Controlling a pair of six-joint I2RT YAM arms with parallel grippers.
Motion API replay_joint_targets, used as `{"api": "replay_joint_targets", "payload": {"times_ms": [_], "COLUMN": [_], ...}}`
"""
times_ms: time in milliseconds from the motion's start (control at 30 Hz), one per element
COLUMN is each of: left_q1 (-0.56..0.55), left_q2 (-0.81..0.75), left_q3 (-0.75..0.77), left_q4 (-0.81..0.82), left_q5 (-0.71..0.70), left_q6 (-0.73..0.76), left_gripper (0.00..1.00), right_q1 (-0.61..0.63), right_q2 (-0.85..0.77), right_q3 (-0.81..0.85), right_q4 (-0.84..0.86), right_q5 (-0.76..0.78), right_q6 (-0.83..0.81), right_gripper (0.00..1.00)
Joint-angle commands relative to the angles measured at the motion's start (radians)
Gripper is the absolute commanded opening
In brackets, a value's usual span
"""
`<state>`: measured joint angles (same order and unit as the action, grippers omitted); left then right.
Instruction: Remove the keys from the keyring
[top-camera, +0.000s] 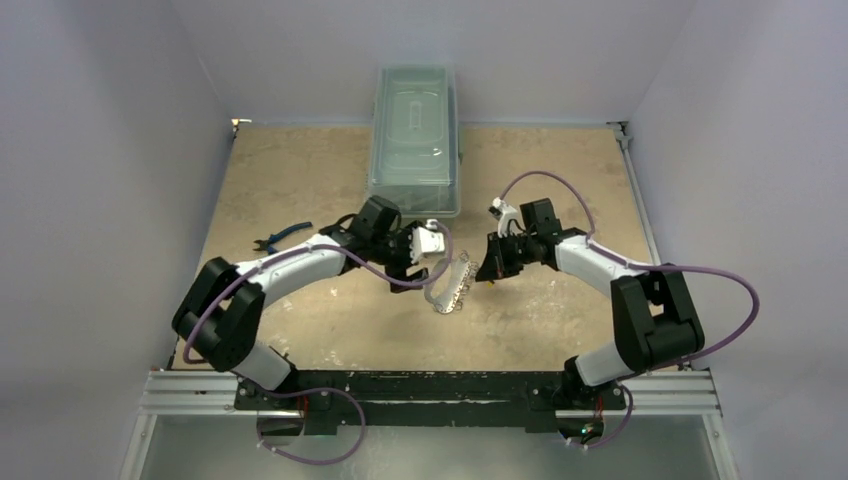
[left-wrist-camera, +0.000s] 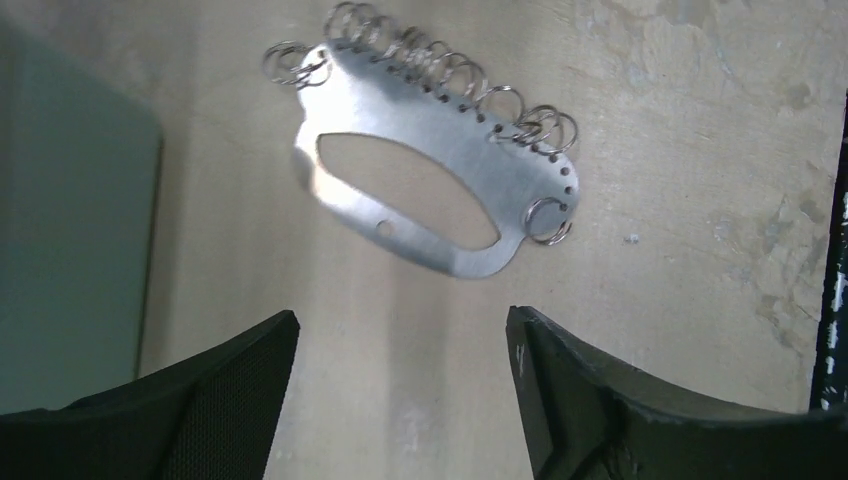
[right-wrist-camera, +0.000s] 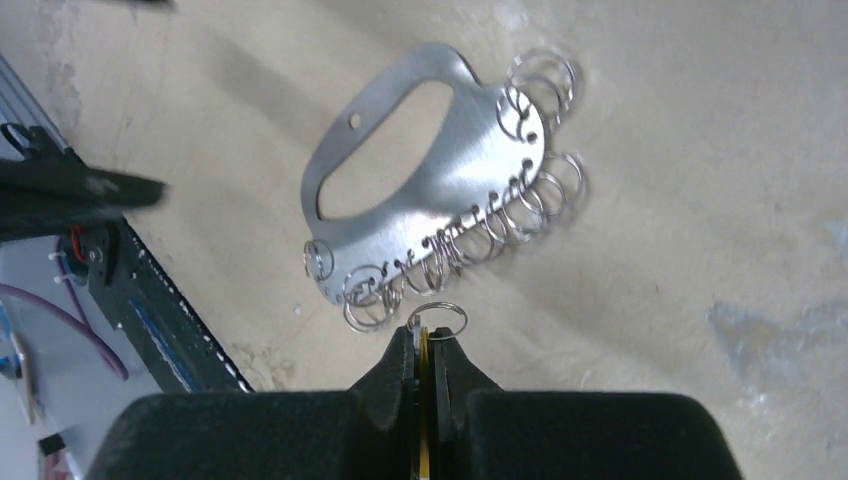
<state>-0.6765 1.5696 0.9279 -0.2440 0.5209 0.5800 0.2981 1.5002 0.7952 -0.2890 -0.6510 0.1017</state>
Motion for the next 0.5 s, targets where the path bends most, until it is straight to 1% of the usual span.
{"api": "replay_joint_targets", "payload": {"times_ms": [0,67,167,233,300,400,467], "left_q1": [0.114,0.147,0.168,0.183,0.208,0.245,0.279], "left_q2": [-0.109,-0.161,-0.227,-0.276,-0.32,-0.363,-0.386], "left_q3": [0.052,0.055,0.05,0.033,0.017,0.018,0.018], "left_q4": [-0.106,-0.121,-0.164,-0.179,-0.18,-0.215,-0.221], "left_q5": [0.055,0.032,-0.006,-0.034,-0.049,-0.067,-0.082], "left_q6": [-0.084,-0.103,-0.106,-0.137,-0.188,-0.242,-0.28], "left_gripper": [0.78,0.79,0.81,0.85,0.92,0.96,0.98], "right_q1": [-0.01,-0.011,-0.013,-0.013,-0.014,-0.016,-0.018], "right_q2": [-0.077,-0.098,-0.114,-0.119,-0.122,-0.125,-0.132], "right_q3": [-0.056,-0.08,-0.109,-0.123,-0.132,-0.143,-0.149], "right_q4": [0.022,0.019,0.022,0.031,0.032,0.035,0.033], "right_q5": [0.07,0.118,0.191,0.237,0.272,0.277,0.291], "right_q6": [0.115,0.147,0.186,0.204,0.215,0.22,0.226], "right_gripper": [0.01,0.04,0.08,0.14,0.23,0.27,0.33]}}
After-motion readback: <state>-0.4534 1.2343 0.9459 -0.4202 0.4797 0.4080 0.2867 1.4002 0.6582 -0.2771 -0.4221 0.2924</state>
